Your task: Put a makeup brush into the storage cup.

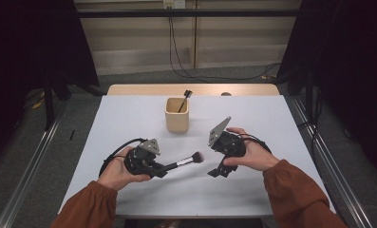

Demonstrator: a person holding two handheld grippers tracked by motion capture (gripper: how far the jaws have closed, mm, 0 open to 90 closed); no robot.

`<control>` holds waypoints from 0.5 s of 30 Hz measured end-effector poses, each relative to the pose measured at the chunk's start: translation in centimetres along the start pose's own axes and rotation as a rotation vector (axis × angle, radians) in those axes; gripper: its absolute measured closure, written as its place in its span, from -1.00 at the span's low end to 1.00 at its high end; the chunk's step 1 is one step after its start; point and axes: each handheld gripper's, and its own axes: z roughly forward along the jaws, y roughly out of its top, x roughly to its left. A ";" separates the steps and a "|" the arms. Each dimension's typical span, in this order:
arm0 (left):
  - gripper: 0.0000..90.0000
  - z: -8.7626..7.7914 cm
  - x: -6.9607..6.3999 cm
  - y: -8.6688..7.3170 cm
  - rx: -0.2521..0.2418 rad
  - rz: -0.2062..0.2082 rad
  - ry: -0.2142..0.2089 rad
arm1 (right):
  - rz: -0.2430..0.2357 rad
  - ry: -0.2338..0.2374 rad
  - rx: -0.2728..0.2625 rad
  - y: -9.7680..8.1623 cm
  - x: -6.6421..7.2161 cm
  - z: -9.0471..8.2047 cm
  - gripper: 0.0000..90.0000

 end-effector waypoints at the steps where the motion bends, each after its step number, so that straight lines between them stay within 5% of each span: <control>1: 0.65 0.0 0.0 -0.2 -0.008 -0.008 -0.003 | 0.005 -0.011 -0.004 -0.1 0.0 0.0 -0.91; 5: 0.65 -0.3 0.1 -0.6 -0.034 -0.025 0.008 | 0.028 0.008 -0.019 -0.7 -0.1 -0.1 -0.92; 15: 0.65 -0.9 0.3 -1.7 -0.135 -0.063 -0.012 | 0.078 -0.037 -0.082 -2.7 -0.2 -0.7 -0.92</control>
